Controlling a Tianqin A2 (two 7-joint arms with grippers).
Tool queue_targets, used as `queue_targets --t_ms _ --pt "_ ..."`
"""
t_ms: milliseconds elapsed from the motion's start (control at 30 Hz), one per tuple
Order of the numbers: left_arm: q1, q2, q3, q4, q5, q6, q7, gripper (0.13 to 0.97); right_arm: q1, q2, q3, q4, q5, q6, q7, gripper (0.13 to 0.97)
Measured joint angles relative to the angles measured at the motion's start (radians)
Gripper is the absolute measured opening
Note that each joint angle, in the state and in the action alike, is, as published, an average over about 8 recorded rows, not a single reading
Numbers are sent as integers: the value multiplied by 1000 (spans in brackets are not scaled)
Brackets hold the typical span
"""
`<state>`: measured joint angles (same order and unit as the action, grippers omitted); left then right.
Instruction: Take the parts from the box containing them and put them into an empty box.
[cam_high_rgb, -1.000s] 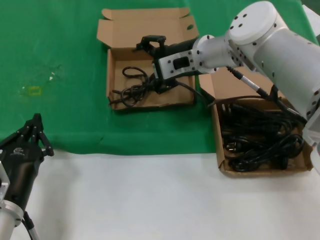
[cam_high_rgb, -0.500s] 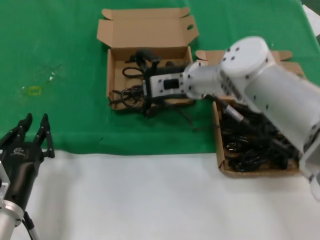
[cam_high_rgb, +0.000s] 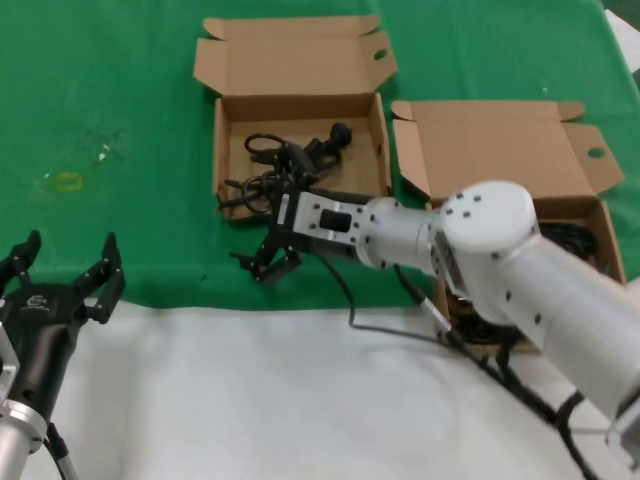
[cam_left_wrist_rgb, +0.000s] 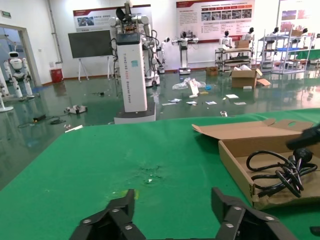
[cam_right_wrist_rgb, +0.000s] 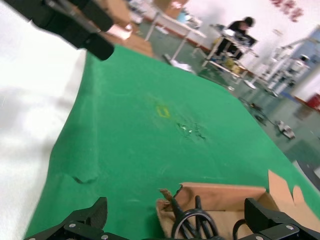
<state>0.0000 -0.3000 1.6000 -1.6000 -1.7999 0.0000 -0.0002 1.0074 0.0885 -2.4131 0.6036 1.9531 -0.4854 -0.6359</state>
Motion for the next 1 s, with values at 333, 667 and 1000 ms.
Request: queue_targets --t_ms 333,667,1000 --pt "0 0 0 0 0 0 0 670 -189 40 153 188 -29 91 120 965" --pt "0 0 0 0 0 0 0 805 -380 80 307 376 -58 183 240 966" --pt "0 0 0 0 0 0 0 925 -571 120 461 565 -87 275 360 966"
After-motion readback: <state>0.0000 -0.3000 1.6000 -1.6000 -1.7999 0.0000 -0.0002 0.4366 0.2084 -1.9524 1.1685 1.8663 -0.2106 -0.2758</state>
